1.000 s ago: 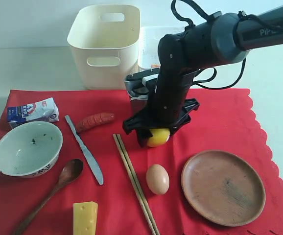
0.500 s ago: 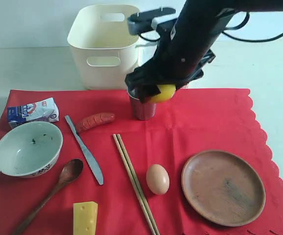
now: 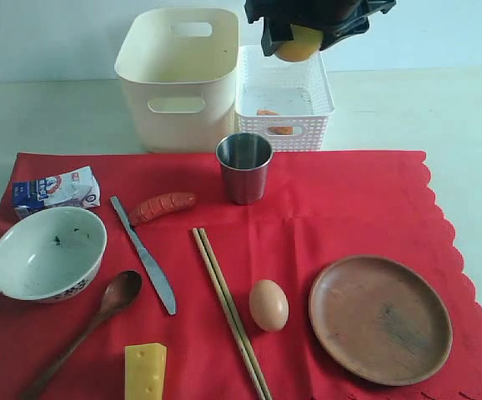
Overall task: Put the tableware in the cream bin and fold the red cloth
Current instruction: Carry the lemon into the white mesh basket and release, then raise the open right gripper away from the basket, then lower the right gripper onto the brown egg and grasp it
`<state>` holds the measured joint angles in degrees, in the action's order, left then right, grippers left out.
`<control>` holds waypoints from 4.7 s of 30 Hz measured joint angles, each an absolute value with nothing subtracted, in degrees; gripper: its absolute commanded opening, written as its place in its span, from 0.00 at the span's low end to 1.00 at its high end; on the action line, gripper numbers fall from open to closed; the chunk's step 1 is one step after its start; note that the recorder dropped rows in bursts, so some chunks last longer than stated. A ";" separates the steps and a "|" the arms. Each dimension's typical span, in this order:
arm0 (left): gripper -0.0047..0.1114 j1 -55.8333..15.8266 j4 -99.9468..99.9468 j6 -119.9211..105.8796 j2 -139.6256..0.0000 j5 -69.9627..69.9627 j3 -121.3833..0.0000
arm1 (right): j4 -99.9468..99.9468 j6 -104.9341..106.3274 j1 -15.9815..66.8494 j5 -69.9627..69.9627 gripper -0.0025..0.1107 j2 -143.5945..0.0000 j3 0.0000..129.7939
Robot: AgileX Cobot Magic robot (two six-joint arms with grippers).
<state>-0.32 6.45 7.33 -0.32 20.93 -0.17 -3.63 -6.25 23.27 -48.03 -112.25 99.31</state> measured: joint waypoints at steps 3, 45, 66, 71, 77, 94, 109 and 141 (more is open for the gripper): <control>0.04 -0.32 6.45 7.33 -0.32 20.93 -0.17 | -4.12 -6.25 21.73 -48.03 0.02 -117.87 104.02; 0.04 -0.32 6.45 7.33 -0.32 20.93 -0.17 | -4.47 -5.72 18.71 -47.21 0.76 -129.33 119.30; 0.04 -0.32 6.45 7.33 -0.32 20.93 -0.17 | -6.01 -8.21 21.24 -68.84 0.56 -115.30 119.30; 0.04 -0.32 6.45 7.33 -0.32 20.93 -0.17 | -3.91 -8.21 25.51 -69.55 0.56 -112.40 119.30; 0.04 -0.32 6.45 7.33 -0.32 20.93 -0.17 | -1.64 -7.86 29.90 -69.91 0.56 -109.60 119.30; 0.04 -0.32 6.45 7.33 -0.32 20.93 -0.17 | -4.31 -3.67 32.12 -67.57 0.56 -97.05 97.63; 0.04 -0.32 6.45 7.33 -0.32 20.93 -0.17 | -8.59 -1.76 32.12 -64.07 0.56 -91.28 78.18; 0.04 -0.32 6.45 7.33 -0.32 20.93 -0.17 | -7.99 -10.09 45.41 -58.85 0.56 -108.99 72.50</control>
<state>-0.32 6.45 7.33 -0.32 20.93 -0.17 -7.99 -10.09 45.41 -58.85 -108.99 72.50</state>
